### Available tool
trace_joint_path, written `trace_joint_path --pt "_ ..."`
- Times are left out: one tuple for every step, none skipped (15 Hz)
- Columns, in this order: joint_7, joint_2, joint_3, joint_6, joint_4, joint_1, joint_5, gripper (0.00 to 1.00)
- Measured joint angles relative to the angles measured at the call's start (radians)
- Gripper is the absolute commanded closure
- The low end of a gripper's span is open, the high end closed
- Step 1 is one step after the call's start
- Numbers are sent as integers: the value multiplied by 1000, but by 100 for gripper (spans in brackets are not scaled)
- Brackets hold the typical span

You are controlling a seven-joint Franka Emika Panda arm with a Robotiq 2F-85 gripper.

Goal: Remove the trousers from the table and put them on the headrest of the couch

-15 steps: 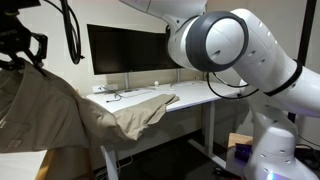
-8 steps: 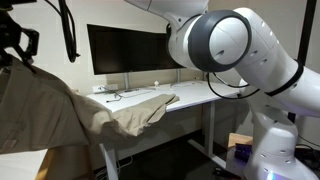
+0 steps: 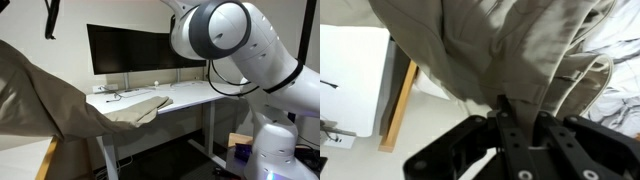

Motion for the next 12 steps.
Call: trace_joint_path --pt "-14 -2 14 36 0 -21 34 93" --pt "-27 -1 31 72 -1 -42 69 93" --pt "-42 4 50 106 -2 -62 105 93" --pt "-56 7 71 145 -12 -80 136 93" --pt "-72 12 92 176 -19 -96 168 93" --pt "-90 22 113 198 -19 -108 201 93" --pt "-107 32 132 216 -19 -116 230 93" --pt "-126 42 153 229 -19 -119 260 93" --pt "-144 53 172 238 -19 -120 287 93" --pt "-162 63 191 243 -20 -121 314 93" --pt "-182 72 211 243 -20 -121 341 93" --pt "-203 81 230 243 -21 -122 369 93"
